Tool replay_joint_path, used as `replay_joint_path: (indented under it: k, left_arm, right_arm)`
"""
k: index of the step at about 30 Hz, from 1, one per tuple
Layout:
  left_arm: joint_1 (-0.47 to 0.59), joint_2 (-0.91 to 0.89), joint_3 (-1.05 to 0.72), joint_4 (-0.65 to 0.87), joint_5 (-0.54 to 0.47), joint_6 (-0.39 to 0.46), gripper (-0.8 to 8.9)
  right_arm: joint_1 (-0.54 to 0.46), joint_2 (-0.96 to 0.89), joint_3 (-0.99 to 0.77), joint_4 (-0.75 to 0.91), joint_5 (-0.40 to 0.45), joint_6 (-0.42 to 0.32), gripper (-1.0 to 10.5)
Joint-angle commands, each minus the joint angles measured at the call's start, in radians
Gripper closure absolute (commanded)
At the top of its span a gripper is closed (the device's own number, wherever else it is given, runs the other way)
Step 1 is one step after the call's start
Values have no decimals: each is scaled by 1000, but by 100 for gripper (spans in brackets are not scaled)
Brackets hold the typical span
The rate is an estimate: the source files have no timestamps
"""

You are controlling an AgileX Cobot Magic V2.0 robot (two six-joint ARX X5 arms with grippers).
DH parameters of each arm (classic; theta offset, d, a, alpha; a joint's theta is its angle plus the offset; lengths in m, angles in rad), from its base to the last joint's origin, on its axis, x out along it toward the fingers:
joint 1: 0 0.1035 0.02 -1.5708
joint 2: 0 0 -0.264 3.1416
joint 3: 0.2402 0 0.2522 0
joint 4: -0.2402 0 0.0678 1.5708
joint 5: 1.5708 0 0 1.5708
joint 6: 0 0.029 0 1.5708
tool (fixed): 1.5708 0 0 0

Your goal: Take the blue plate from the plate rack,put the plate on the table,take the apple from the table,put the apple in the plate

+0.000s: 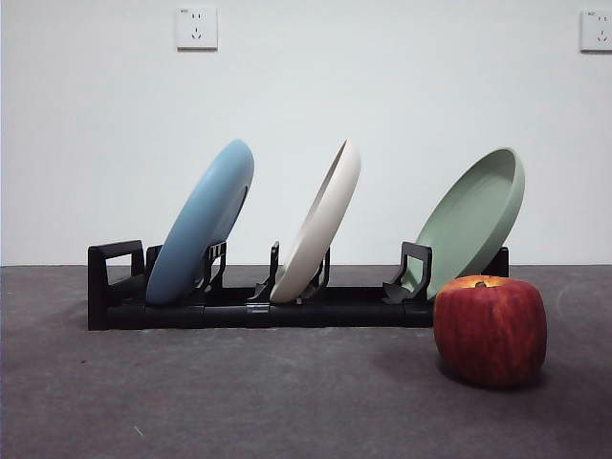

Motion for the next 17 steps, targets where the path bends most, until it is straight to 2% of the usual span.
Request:
replay_joint_path:
  k: [1,9,13,17]
  left_arm:
    - [3,29,69,3,18,-90,819]
    - [3,275,297,-4,64,-95,819]
    - [2,455,443,-52,72,-40,819]
    - [1,626,586,-98,160,38,819]
  right_arm:
    - [2,40,68,11,-5,71,959]
    - [2,295,315,-20,-20,61,958]
    - [2,450,458,-54,-87,-21,958]
    - [2,596,601,-125,-143,-98,958]
